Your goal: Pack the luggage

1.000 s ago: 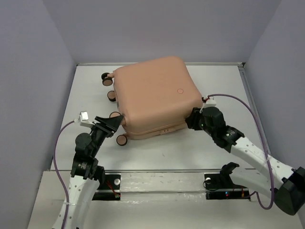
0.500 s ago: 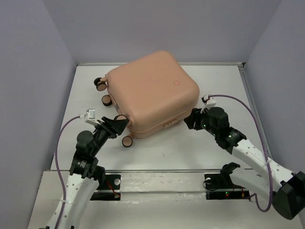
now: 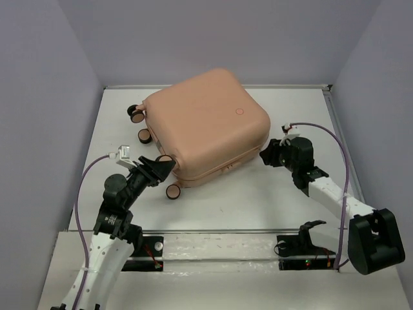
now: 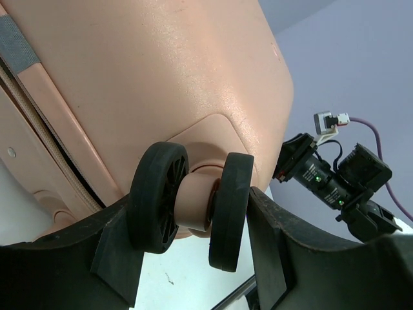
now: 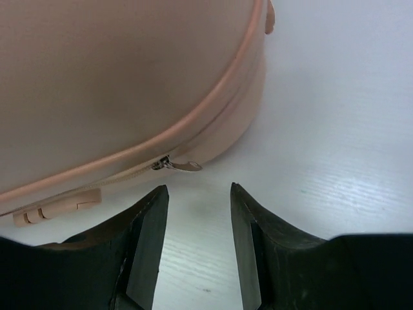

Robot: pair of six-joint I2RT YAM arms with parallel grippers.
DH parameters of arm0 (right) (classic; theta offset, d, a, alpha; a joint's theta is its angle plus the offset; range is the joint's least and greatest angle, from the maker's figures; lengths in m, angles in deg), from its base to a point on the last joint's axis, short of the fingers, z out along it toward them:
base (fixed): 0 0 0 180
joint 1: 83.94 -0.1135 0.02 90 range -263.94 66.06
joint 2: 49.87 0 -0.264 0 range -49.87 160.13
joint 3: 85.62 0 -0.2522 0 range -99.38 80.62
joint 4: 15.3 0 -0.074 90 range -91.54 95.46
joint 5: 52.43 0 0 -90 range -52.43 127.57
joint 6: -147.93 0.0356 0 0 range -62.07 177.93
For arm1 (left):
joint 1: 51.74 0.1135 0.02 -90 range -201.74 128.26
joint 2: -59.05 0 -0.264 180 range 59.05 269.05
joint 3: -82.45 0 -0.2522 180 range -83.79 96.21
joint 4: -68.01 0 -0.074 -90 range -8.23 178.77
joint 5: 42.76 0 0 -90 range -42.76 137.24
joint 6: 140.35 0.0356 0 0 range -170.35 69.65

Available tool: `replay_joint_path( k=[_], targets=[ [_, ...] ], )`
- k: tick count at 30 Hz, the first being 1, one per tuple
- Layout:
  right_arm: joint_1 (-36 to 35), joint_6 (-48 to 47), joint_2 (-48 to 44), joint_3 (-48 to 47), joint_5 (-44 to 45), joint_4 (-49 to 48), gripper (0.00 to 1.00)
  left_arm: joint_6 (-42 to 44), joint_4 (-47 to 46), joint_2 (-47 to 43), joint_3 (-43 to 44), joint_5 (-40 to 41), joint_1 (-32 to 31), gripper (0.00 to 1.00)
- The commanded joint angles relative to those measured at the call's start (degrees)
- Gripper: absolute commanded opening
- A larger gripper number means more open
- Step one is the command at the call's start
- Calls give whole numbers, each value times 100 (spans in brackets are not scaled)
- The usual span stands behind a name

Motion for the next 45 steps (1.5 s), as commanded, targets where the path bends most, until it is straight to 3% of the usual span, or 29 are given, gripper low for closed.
replay_joint_path(
  k=[1,5,14,15,16,18,24,29,30,33,37,40,45],
  targets=[
    [162,-454,431,-69,-938,-1362,48,259,-133,135,143,189,16,6],
    [162,-533,739,-78,-1377,-1784,44,268,-141,144,99,180,16,6],
    [162,-613,1196,-79,-1150,-2513,37,250,-133,56,55,180,16,6],
    [162,-586,1205,-18,-1159,-2653,34,241,-133,47,37,180,16,6],
    [162,-499,1188,70,-1193,-2994,18,232,-150,56,-15,180,16,6],
    [162,-393,1118,237,-1281,-3287,8,206,-194,64,-94,172,16,6],
    [-83,-67,610,484,-1423,-3096,7,92,-571,249,-349,110,7,6],
    [-1829,-191,204,11,-300,-1058,7,-75,-994,512,-490,119,-212,6],
    [-2547,-17,212,-234,112,-820,7,-119,-1037,539,-499,215,-369,6],
    [-3726,309,606,-649,491,-388,7,-224,-1204,609,-578,443,-634,6],
    [-4993,644,1651,-1455,1073,-579,7,-409,-1442,776,-639,637,-1064,6],
    [-5522,671,2687,-2184,1240,-1131,7,-453,-1416,733,-605,725,-1240,6],
    [-5954,601,3419,-2820,1319,-2178,7,-365,-890,355,-490,830,-1276,6]
  ],
)
